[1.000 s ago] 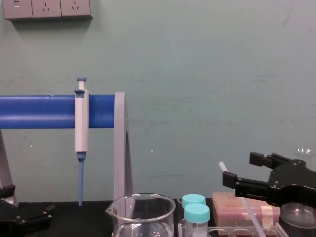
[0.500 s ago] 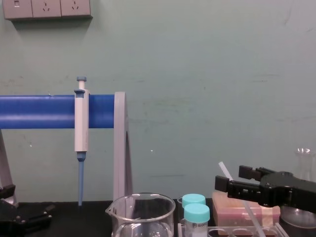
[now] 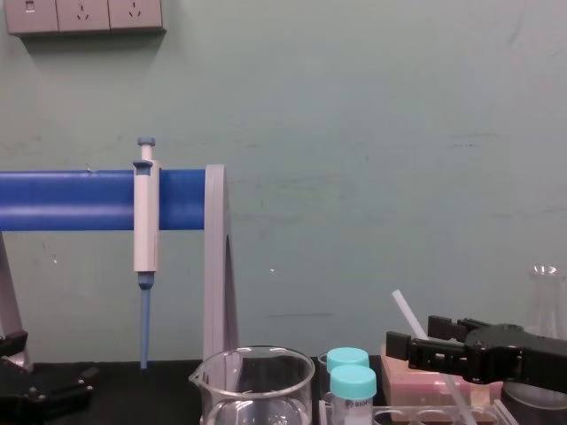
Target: Pick up the stirring rod with one hand, then place it down.
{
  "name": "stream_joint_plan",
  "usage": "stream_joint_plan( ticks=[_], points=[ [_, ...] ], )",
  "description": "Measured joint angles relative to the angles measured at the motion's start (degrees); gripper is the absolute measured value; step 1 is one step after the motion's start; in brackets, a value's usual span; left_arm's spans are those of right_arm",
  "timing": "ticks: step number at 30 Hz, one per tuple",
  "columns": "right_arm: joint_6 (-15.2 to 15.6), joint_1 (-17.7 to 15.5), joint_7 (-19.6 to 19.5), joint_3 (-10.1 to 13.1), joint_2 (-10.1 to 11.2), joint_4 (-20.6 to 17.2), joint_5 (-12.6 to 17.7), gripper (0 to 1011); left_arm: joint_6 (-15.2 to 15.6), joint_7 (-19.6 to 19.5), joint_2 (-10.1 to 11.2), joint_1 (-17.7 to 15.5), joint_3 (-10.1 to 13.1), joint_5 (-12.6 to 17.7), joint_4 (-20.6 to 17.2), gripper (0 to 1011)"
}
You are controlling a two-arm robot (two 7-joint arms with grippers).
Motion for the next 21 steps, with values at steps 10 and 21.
stream_joint_plan(
  ticks=[10,21],
  points=[
    [-0.3,-0.1,-0.1,0.0,0.0,-0.2,0.0,1003,0.0,0.0,0.0,0.0,0.0,0.0,0.0,1000],
    [-0.5,-0.1,-0.1,0.0,0.0,-0.3,-0.1,863,0.0,0.0,0.0,0.0,0.0,0.0,0.0,1000]
  ],
)
